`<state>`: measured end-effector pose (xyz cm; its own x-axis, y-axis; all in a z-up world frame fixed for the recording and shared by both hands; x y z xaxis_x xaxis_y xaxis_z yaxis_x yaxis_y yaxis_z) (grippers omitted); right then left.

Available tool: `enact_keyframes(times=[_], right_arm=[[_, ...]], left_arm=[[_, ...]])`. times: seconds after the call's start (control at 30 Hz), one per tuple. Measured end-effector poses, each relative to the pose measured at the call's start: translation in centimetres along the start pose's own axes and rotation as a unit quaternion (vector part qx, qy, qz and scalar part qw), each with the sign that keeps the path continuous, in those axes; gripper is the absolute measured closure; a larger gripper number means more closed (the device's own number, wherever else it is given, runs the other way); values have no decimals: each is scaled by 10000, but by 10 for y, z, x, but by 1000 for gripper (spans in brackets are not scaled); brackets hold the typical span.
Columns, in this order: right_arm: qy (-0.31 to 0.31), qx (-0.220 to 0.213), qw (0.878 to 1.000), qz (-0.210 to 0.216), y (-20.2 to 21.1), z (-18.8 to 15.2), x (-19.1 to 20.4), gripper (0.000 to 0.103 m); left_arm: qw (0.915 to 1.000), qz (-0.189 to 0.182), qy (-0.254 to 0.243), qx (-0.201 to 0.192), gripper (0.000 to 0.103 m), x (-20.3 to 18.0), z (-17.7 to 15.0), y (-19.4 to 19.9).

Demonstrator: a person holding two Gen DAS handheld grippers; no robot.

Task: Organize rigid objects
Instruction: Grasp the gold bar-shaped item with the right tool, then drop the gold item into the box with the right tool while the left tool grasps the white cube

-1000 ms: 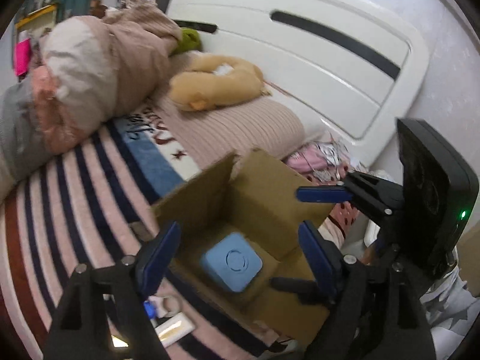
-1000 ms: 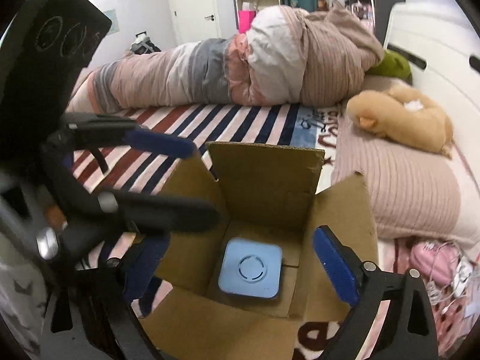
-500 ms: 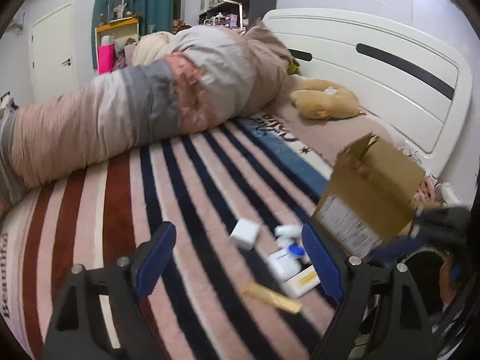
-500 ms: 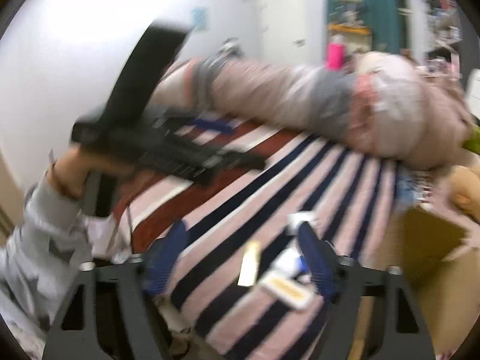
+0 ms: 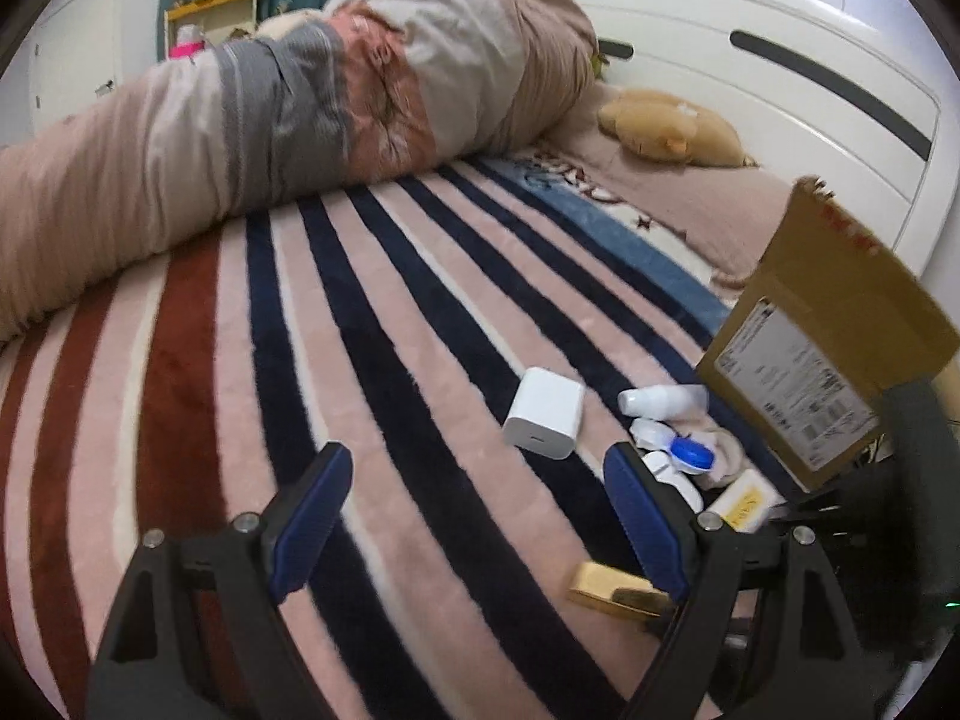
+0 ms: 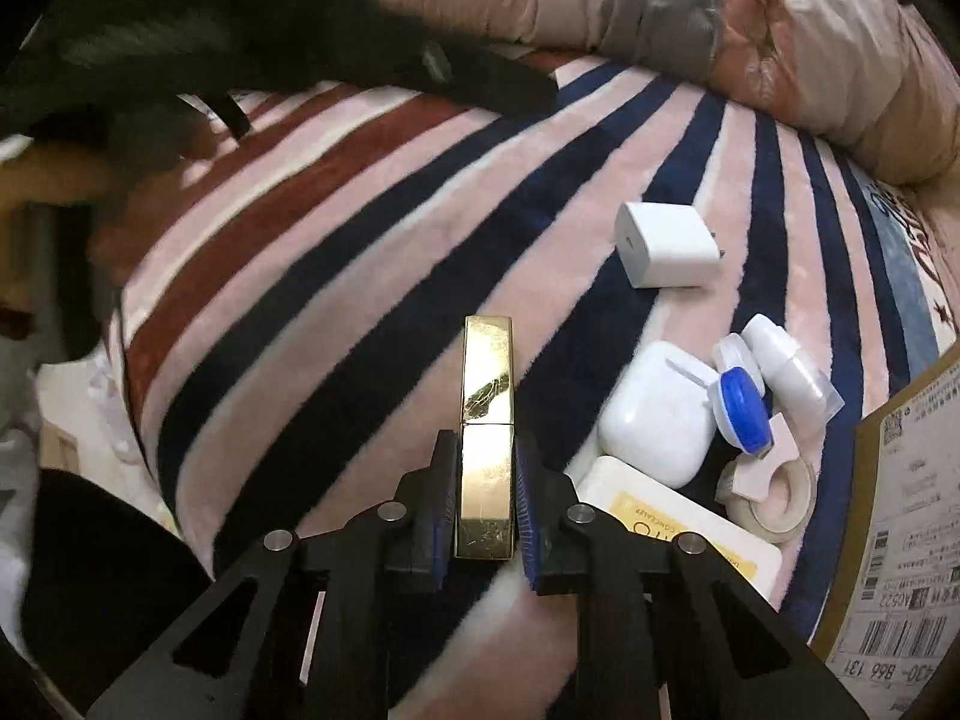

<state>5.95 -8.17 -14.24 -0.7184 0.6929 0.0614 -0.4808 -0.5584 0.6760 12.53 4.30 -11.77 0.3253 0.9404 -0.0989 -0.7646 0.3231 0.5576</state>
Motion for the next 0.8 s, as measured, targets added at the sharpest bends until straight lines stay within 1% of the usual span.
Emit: enact_keyframes(times=[0.07, 0.13, 0.2, 0.23, 0.27, 0.3, 0.33, 0.37, 0.4, 0.43, 0.47, 0.5, 0.53, 0.57, 0.6, 0.63, 0.67, 0.7, 0.77, 0.8], right_arm=[[16, -286, 9996, 31, 27, 8, 4, 90], [39, -523, 9986, 53, 60, 22, 7, 89], [78, -714, 9974, -64, 105, 33, 6, 90], [80, -794, 9967, -143, 120, 35, 4, 90], [83, -892, 9957, -252, 136, 40, 0, 90], [13, -1049, 9933, -475, 163, 42, -11, 90], [-61, -1134, 9917, -607, 174, 45, -18, 90], [-197, -1253, 9884, -840, 195, 46, -36, 90], [-303, -1299, 9856, -1037, 208, 47, -49, 90], [-376, -1311, 9835, -1185, 214, 52, -55, 90], [-517, -1259, 9798, -1467, 222, 49, -76, 90], [-605, -1136, 9782, -1630, 222, 47, -92, 90], [-708, -980, 9774, -1732, 221, 43, -106, 90], [-810, -804, 9775, -1773, 218, 38, -117, 90], [-875, -676, 9777, -1785, 215, 34, -125, 89], [-929, -505, 9776, -1819, 208, 27, -133, 89], [-940, -414, 9774, -1847, 204, 24, -138, 90], [-924, -252, 9771, -1899, 195, 18, -144, 90], [-886, -85, 9744, -2064, 189, 12, -152, 90], [-835, -37, 9726, -2169, 189, 15, -154, 90]], left_arm=[[9999, -66, 79, 54, 19, 0, 1, -15], [9998, -30, 213, 60, 19, 2, 5, -25], [9986, -124, 507, 44, 19, 4, 11, -37], [9985, -153, 517, 55, 19, 3, 12, -40], [9987, -204, 461, 80, 19, -1, 13, -47], [9989, -217, 408, 112, 19, -3, 13, -52], [9991, -218, 334, 162, 19, -7, 12, -57], [9991, -245, 254, 217, 19, -11, 10, -63], [9990, -311, 190, 276, 19, -16, 7, -69], [9986, -370, 133, 341, 19, -20, 5, -74], [9983, -413, 47, 403, 21, -26, 2, -79], [9981, -421, -48, 439, 22, -30, 1, -81], [9978, -403, -173, 489, 29, -36, 0, -85], [9974, -376, -265, 550, 38, -39, -1, -88], [9967, -319, -365, 646, 45, -42, -2, -93], [9961, -230, -430, 734, 56, -44, -3, -98], [9954, -110, -484, 819, 59, -45, -5, -104], [9950, -47, -530, 847, 59, -47, -5, -108], [9944, -37, -653, 831, 61, -50, -5, -110], [9942, -34, -687, 826, 62, -50, -4, -111]])
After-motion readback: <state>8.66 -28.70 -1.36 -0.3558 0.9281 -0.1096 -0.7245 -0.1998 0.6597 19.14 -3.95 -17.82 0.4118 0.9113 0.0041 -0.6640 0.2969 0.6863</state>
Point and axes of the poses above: each gripper's, at about its wrist camera, not at the fingertips, and y roughly against the way its jaws point, x to its left, z to its top, the point moved 2 cm from there along -y, roughly the way its jaws point, and after that the axes turned 14 degrees about -x, right-handed, at the moved point
